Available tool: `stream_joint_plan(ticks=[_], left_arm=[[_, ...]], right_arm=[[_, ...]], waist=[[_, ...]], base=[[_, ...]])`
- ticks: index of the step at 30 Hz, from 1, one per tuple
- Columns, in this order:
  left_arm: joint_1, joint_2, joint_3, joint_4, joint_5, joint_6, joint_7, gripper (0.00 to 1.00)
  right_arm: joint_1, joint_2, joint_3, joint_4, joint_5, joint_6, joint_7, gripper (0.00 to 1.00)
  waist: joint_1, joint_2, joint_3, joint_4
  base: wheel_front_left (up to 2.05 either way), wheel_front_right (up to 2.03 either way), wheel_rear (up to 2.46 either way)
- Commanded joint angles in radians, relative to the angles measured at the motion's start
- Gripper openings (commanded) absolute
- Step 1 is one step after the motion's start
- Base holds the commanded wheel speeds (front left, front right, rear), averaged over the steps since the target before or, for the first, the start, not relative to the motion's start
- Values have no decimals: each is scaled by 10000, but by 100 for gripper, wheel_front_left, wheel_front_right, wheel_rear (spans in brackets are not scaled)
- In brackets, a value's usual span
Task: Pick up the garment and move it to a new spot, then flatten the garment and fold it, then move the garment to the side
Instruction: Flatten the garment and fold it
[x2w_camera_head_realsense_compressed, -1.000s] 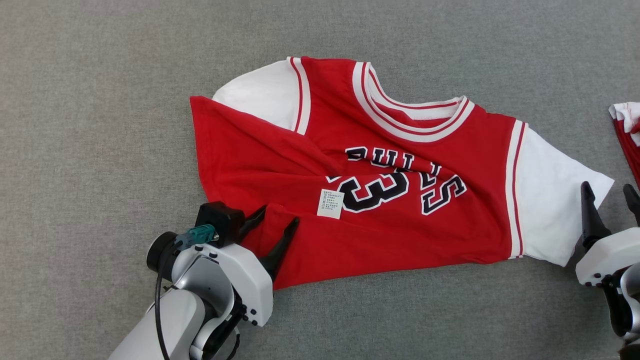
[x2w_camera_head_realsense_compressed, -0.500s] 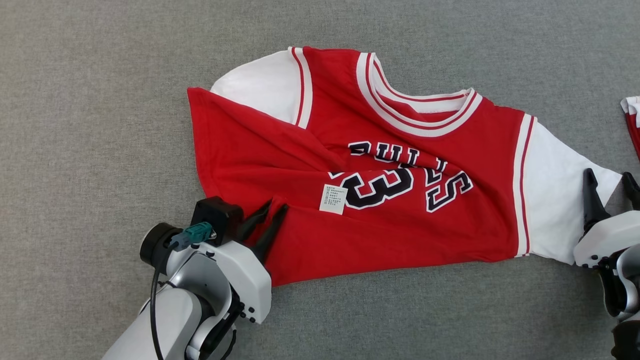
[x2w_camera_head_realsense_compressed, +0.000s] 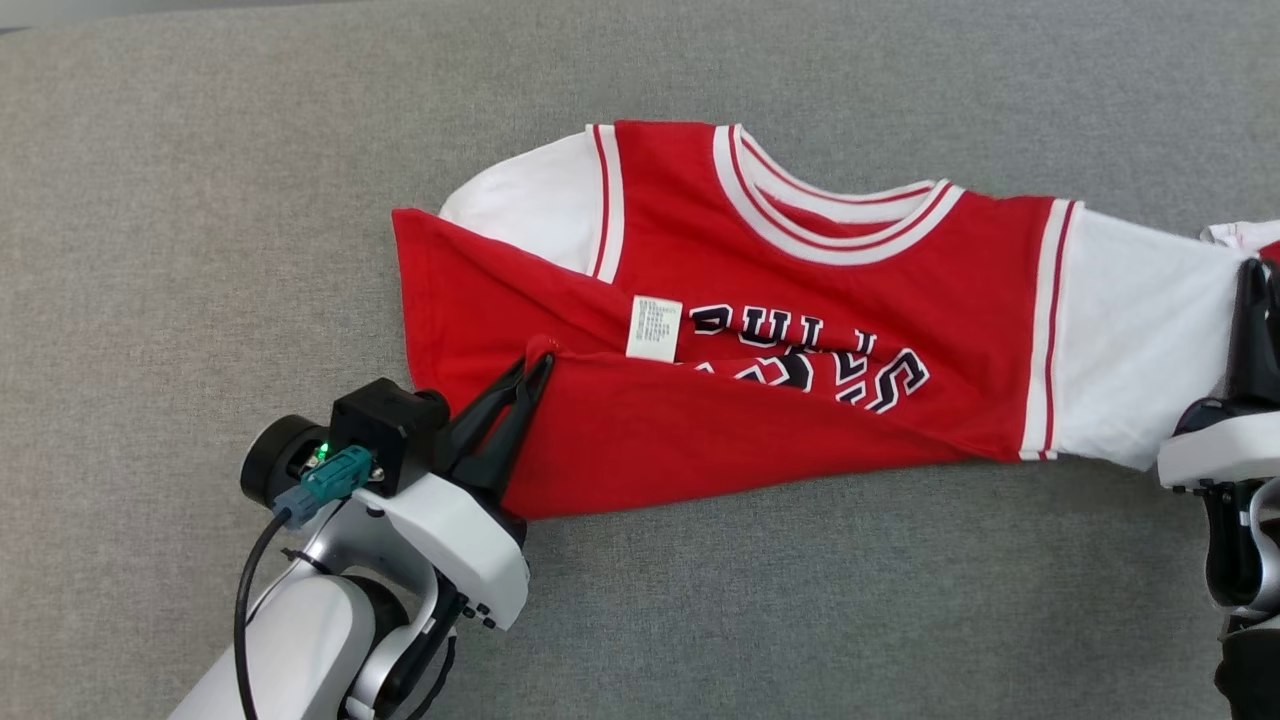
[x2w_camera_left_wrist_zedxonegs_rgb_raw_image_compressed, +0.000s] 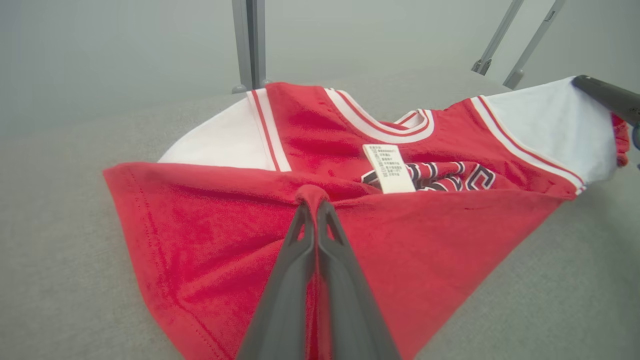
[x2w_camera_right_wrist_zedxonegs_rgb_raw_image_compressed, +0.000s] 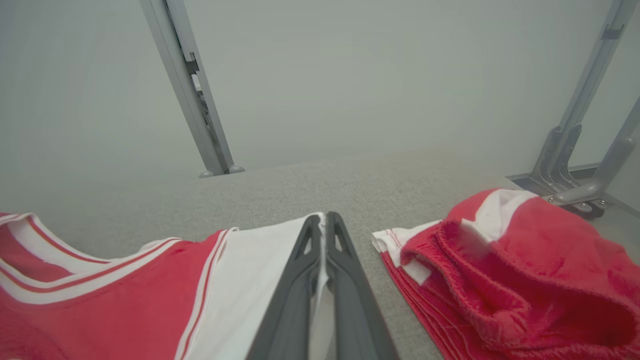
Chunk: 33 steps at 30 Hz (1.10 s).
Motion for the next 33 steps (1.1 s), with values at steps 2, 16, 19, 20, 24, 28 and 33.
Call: stream_joint_plan(ticks=[2,16,19,20,24,28,33], left_arm=[[-78,183,157,-320,91,136,-28,0],[-1964,1183,1769,-1753,828,776,-278,0],[-2364,1347,1928,-1847,872,783,-139,0],[-2578,1461,2020,-1915,930,769,-55,0],[-2839,1618,2228,-2164,981,918,98,0],[-2899,1688,2335,-2338,907,981,226,0],[-2936,1523,2412,-2186,659,1025,176,0]], right_arm=[[127,-69,108,-742,203,-3,-179,0],[-1389,-596,987,-3679,812,0,698,0],[-1818,-769,1262,-3952,775,0,957,0],[-2039,-851,1397,-4171,775,0,1145,0],[-2313,-986,1464,-4627,812,0,1484,0],[-2416,-1049,1462,-4851,780,0,1740,0],[-2571,-1021,1618,-4730,875,0,1883,0]], waist=[[0,0,-331,-42],[0,0,-1849,53],[0,0,-2117,43],[0,0,-2270,40],[0,0,-2486,-6],[0,0,-2521,-23],[0,0,-2355,-59]], base=[[0,0,0],[0,0,0],[0,0,0],[0,0,0],[0,0,0],[0,0,0],[0,0,0]])
